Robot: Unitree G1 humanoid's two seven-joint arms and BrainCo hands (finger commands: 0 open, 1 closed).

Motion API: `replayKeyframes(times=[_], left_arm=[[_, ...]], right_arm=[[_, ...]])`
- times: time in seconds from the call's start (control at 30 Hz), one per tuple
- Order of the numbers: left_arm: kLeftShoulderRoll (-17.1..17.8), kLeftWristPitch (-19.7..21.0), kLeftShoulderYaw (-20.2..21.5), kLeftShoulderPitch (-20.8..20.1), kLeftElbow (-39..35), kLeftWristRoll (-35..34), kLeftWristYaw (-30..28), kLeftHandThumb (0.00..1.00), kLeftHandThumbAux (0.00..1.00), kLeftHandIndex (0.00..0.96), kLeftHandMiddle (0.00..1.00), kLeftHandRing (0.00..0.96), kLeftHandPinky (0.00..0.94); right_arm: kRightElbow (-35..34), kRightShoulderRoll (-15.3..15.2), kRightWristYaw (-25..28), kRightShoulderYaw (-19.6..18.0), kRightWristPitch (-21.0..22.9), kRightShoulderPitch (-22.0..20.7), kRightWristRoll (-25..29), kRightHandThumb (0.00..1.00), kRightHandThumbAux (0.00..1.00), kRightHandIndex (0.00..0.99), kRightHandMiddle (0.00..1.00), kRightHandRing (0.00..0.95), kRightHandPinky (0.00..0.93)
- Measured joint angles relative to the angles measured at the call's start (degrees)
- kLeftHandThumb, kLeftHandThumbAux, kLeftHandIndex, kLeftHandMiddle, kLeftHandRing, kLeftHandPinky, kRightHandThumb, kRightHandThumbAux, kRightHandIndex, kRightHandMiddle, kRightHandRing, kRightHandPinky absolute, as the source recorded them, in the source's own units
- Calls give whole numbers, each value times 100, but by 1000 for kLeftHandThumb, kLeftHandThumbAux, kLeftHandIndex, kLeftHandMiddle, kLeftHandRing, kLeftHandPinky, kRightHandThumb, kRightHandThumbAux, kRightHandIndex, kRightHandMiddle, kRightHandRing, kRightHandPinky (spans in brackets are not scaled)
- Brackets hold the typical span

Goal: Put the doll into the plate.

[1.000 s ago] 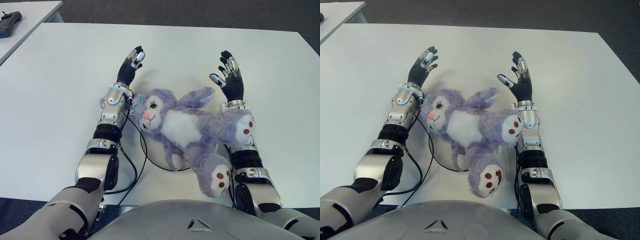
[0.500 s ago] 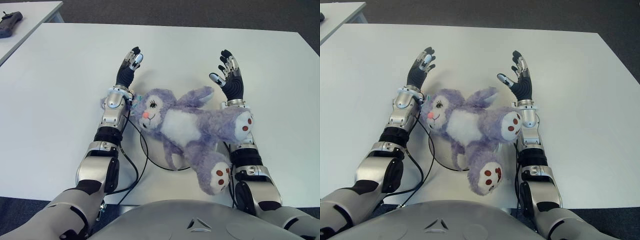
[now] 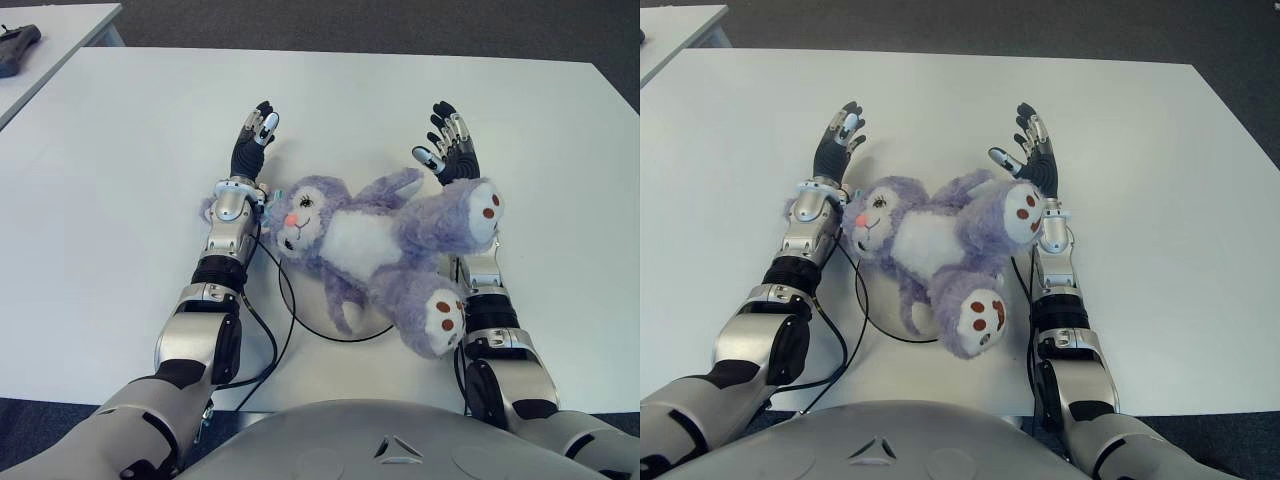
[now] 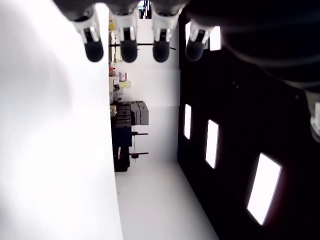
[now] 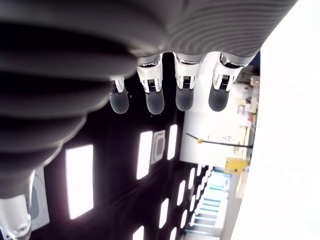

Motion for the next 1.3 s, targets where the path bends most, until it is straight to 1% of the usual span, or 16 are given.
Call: replayKeyframes(times=[0.2, 0.37, 0.57, 0.77, 1.03, 1.3], left_arm=[[-79, -306, 79, -111, 309, -16, 105, 0, 325, 0, 28, 0, 0], [-125, -455, 123, -224, 583, -28, 109, 0, 332, 0, 26, 0, 0], [-173, -509, 205, -385, 899, -40, 168, 0, 335, 0, 20, 0, 0], [-216, -548, 222, -448, 1073, -41, 220, 0, 338, 0, 15, 0, 0], [-251, -548, 286, -563, 1405, -46, 373, 0, 330, 0, 20, 0, 0], [-286, -701, 393, -625, 1651, -87, 392, 0, 348, 0, 17, 0, 0]], right_arm=[[492, 23, 43, -10, -11, -288, 38, 0, 606, 48, 41, 0, 0], [1043, 87, 42, -34, -61, -589, 46, 0, 615, 28, 28, 0, 0], [1762, 221, -104, -75, -175, -974, 40, 0, 632, 10, 14, 0, 0], [2269, 308, -233, -124, -303, -1231, 39, 0, 620, 2, 12, 0, 0], [2950, 324, -473, -247, -346, -1523, 39, 0, 590, 0, 11, 0, 0], [3516, 303, -652, -363, -513, -1727, 31, 0, 597, 0, 17, 0, 0]])
